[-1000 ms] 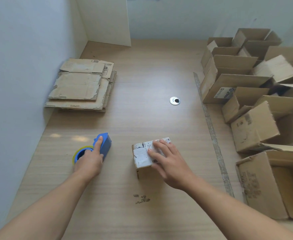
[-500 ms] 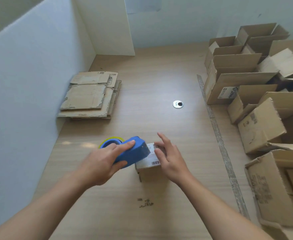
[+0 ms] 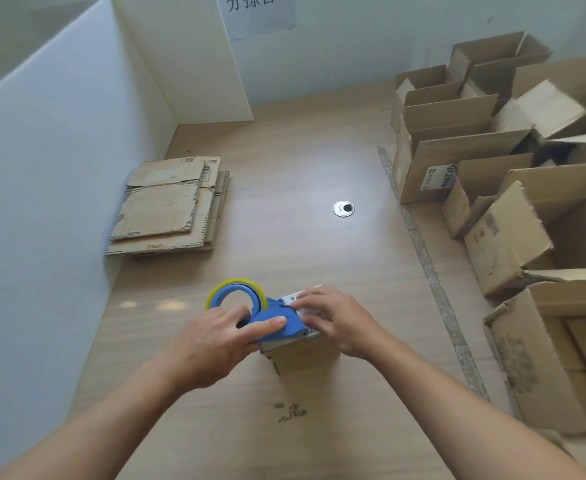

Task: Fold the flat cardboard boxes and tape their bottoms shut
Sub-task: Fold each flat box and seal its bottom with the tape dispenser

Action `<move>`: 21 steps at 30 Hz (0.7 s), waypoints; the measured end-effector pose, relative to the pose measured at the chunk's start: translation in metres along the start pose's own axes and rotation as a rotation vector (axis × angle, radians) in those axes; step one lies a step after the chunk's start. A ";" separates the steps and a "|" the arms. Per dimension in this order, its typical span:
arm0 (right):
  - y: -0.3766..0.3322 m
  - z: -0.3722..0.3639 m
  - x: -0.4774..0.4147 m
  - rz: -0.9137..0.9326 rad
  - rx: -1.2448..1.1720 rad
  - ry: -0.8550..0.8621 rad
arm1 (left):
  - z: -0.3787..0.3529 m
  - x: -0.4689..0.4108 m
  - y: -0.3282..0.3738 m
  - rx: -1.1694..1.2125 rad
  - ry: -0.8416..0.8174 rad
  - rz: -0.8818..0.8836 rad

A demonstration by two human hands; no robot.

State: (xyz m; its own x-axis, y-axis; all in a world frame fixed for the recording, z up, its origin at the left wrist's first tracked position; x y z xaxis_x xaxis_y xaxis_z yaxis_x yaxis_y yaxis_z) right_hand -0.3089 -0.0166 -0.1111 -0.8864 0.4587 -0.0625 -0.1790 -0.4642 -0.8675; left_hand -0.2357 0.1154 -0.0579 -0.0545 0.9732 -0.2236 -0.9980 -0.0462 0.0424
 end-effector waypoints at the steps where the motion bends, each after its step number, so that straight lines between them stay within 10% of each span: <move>1: 0.004 0.002 0.000 -0.023 -0.023 0.048 | 0.000 -0.002 -0.001 0.009 -0.005 0.008; 15: 0.089 0.059 0.043 -0.600 -0.657 0.607 | -0.019 -0.009 0.004 0.120 -0.128 0.062; 21: 0.092 0.031 0.033 -0.768 -0.685 0.389 | -0.021 -0.010 0.010 0.117 -0.143 0.023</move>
State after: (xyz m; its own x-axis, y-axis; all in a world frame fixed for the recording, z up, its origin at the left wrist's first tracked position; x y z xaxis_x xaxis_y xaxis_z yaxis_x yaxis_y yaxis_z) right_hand -0.3678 -0.0679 -0.1773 -0.4238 0.7086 0.5642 -0.2436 0.5108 -0.8244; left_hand -0.2460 0.1007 -0.0753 -0.0637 0.9947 -0.0810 -0.9857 -0.0500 0.1607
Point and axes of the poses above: each hand's wrist, its own x-axis away from the middle knuckle, its own z-axis out of the back of the hand, y = z × x, the point moved 10 cm from there along -x, towards the middle knuckle, and after that the axes turned 10 degrees about y, right-handed, at the moved point
